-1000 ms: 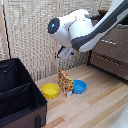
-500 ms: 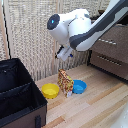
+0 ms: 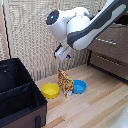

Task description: Locate and clasp the grip of the topmost drawer. Steadily and circumspectly yank the drawer open. Discover and seize the nutrition bar using your clamp. Deposit the nutrition bar in the accessible drawer. Unclench the nutrition bar.

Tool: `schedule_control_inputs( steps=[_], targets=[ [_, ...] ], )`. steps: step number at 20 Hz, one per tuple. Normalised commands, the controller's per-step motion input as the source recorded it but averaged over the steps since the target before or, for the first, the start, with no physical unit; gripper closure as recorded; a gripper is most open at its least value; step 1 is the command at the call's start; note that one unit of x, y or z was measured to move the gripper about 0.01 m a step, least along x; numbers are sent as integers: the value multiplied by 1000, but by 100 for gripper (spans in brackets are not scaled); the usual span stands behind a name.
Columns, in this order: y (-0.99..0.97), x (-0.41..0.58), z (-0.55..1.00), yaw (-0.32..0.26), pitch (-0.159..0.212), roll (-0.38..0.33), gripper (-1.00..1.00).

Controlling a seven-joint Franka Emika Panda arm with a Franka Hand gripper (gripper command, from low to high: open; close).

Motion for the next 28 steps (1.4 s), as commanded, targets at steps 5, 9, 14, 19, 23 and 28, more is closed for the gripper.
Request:
schedule_control_inputs(
  steps=[5,9,14,19,23,28],
  targets=[
    [98,95,51,-253,79,325,-100],
    [113,136,69,-245,73,316,-100],
    [105,129,81,-251,66,311,-100],
    [90,187,151,-248,40,270,-100],
    [66,306,224,-230,20,205,-100],
    [30,487,243,-206,36,129,-100]
  ],
)
